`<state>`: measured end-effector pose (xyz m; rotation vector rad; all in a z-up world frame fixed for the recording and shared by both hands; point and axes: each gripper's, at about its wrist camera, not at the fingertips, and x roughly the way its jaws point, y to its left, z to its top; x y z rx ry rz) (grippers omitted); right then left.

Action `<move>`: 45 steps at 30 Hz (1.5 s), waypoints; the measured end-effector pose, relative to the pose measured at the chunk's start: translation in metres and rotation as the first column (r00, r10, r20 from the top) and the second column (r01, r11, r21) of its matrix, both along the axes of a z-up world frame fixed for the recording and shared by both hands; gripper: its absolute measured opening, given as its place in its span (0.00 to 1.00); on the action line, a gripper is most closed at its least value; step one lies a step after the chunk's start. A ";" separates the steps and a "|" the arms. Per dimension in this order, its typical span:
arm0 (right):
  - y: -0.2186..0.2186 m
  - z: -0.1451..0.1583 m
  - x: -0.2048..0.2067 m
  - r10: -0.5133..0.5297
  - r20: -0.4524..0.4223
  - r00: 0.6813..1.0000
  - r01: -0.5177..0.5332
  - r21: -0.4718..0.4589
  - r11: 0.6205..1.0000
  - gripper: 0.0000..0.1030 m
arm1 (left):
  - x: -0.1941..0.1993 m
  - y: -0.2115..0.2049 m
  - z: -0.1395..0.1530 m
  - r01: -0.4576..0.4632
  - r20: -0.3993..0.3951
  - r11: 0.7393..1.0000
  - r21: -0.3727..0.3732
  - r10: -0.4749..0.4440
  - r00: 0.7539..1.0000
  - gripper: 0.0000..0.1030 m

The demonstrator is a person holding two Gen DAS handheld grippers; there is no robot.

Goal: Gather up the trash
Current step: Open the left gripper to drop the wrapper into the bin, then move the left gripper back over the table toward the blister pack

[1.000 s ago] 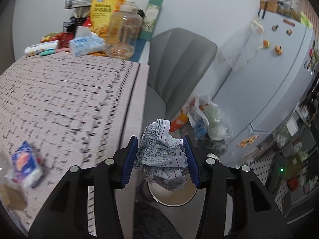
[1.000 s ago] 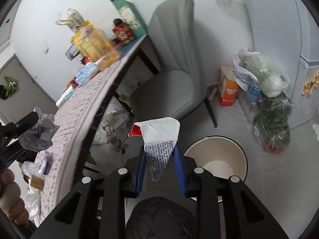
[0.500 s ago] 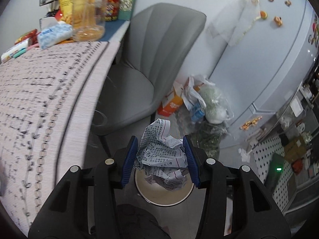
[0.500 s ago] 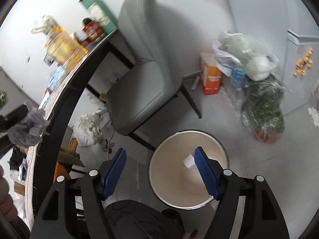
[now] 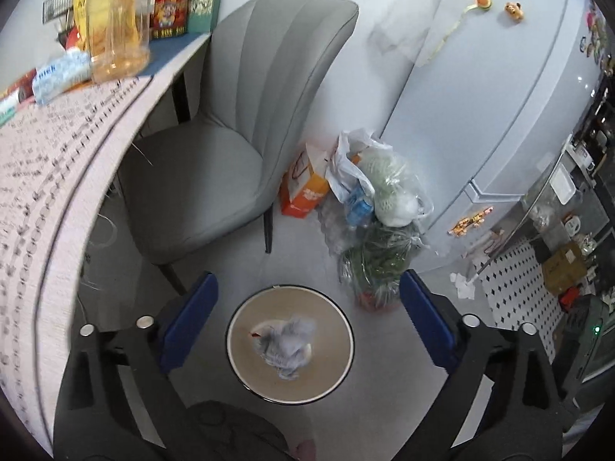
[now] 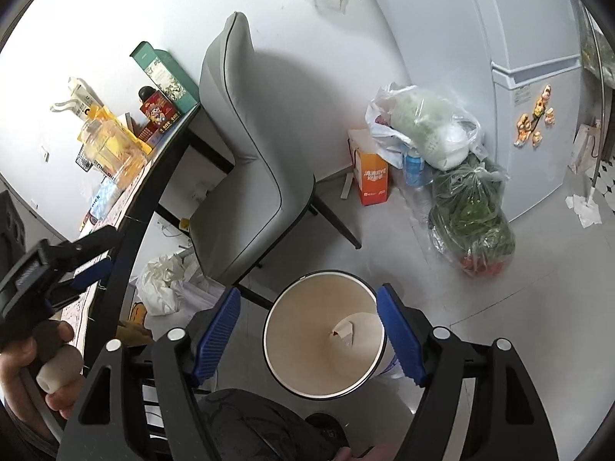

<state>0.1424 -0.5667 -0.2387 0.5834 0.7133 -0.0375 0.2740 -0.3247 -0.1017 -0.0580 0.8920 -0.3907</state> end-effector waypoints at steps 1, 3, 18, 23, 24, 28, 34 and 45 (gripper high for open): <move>0.002 0.002 0.000 0.001 0.003 1.000 -0.001 -0.004 1.000 0.76 | 0.000 0.002 0.003 -0.004 0.004 1.000 0.003 0.004 1.000 0.93; 0.007 0.007 0.000 0.011 0.013 1.000 -0.011 -0.006 1.000 0.77 | -0.003 0.011 0.010 -0.017 0.008 1.000 -0.002 0.017 1.000 0.93; 0.089 0.073 -0.019 0.079 0.148 0.986 -0.061 -0.127 0.990 0.93 | -0.071 0.122 0.076 -0.173 0.146 0.983 -0.066 0.181 0.973 0.93; 0.119 0.092 -0.027 0.115 0.180 0.977 -0.084 -0.170 0.982 0.93 | -0.098 0.152 0.090 -0.218 0.206 0.973 -0.070 0.228 0.952 0.93; 0.125 0.095 -0.028 0.125 0.182 0.975 -0.092 -0.178 0.980 0.93 | -0.102 0.158 0.092 -0.227 0.209 0.971 -0.077 0.238 0.949 0.93; 0.149 0.107 -0.031 0.167 0.201 0.965 -0.124 -0.209 0.970 0.93 | -0.118 0.185 0.097 -0.252 0.217 0.960 -0.121 0.274 0.937 0.93; 0.190 0.127 -0.043 0.228 0.272 0.935 -0.152 -0.274 0.950 0.93 | -0.142 0.221 0.105 -0.303 0.255 0.940 -0.156 0.334 0.907 0.93; 0.272 0.147 -0.048 0.403 0.247 0.881 -0.314 -0.331 0.890 0.93 | -0.180 0.286 0.105 -0.394 0.274 0.906 -0.157 0.423 0.864 0.94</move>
